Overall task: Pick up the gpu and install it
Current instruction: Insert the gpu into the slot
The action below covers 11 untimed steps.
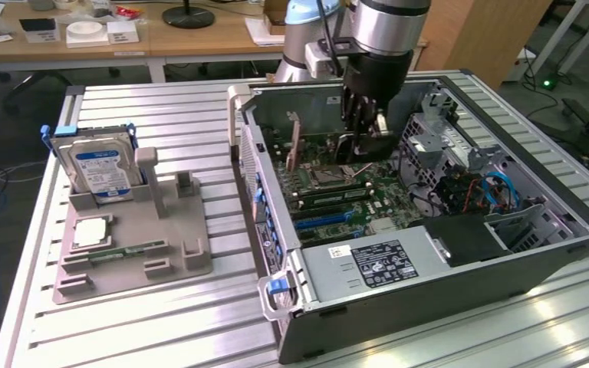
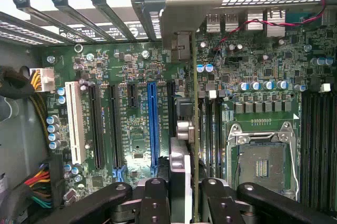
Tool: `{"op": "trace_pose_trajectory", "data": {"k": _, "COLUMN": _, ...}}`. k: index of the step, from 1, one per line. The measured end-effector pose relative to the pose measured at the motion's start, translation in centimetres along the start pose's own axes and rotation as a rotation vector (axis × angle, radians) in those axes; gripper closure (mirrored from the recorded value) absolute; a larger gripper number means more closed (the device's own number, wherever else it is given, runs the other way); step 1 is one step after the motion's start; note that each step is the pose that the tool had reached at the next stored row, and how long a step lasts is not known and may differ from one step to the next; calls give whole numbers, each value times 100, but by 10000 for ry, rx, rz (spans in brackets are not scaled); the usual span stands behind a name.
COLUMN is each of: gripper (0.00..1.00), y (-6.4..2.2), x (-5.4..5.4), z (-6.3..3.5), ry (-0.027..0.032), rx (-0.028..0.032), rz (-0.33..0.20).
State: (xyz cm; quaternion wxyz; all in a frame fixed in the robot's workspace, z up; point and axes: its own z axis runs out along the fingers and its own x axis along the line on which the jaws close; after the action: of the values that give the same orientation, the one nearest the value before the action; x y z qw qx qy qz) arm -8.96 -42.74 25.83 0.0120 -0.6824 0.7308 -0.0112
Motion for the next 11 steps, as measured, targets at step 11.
{"op": "trace_pose_trajectory", "data": {"k": 11, "gripper": 72, "y": 0, "x": 0, "z": 0, "ry": 18, "rx": 1, "rz": 0}}
